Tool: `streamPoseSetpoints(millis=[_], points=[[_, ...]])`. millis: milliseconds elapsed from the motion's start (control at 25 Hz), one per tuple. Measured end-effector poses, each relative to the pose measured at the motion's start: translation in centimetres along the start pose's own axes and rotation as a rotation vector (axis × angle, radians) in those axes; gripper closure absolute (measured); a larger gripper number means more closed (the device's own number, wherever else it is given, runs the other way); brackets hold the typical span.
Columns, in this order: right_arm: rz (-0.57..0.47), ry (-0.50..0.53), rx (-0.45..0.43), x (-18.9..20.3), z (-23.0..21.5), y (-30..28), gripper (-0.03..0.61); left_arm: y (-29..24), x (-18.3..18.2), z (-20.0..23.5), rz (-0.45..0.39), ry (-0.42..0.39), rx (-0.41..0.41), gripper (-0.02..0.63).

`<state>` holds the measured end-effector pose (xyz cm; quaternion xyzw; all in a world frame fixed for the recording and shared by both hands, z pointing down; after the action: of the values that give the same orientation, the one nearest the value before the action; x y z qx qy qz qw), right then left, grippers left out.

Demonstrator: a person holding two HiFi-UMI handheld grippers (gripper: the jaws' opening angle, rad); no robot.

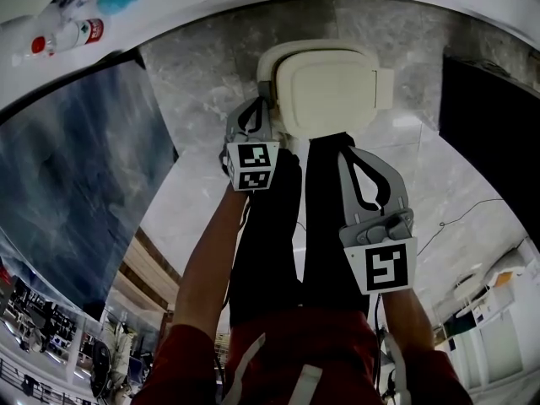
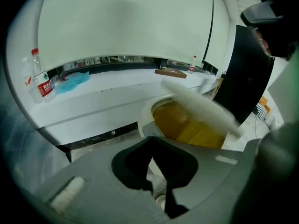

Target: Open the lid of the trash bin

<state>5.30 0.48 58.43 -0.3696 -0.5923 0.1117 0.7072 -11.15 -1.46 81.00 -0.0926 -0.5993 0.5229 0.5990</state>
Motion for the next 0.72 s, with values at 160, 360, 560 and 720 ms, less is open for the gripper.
streamPoseSetpoints(millis=[160, 360, 560, 720], points=[[0.0, 0.001, 0.008, -0.1, -0.4, 0.2, 0.578, -0.1, -0.2, 0.0, 0.01, -0.007, 0.026, 0.606], [-0.008, 0.008, 0.017, -0.6, -0.4, 0.4, 0.578, -0.2, 0.0, -0.2, -0.002, -0.025, 0.03, 0.606], [-0.012, 0.01, 0.015, -1.0, -0.1, 0.5, 0.578, 0.0, 0.1, -0.2, -0.014, -0.009, 0.016, 0.604], [-0.019, 0.012, 0.016, -1.2, -0.1, 0.7, 0.578, 0.1, -0.1, -0.4, -0.009, -0.009, 0.031, 0.606]])
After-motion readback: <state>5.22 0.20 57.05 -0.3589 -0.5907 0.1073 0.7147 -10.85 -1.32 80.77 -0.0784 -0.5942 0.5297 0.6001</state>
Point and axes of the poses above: the fingertips, and each gripper's own axes: y backward along the fingers, z to its left, x out of its underside, the point moved 7 cm from there along y, backward along the fingers, and after that the axes turned 11 degrees about x, right-handed, at the moved point
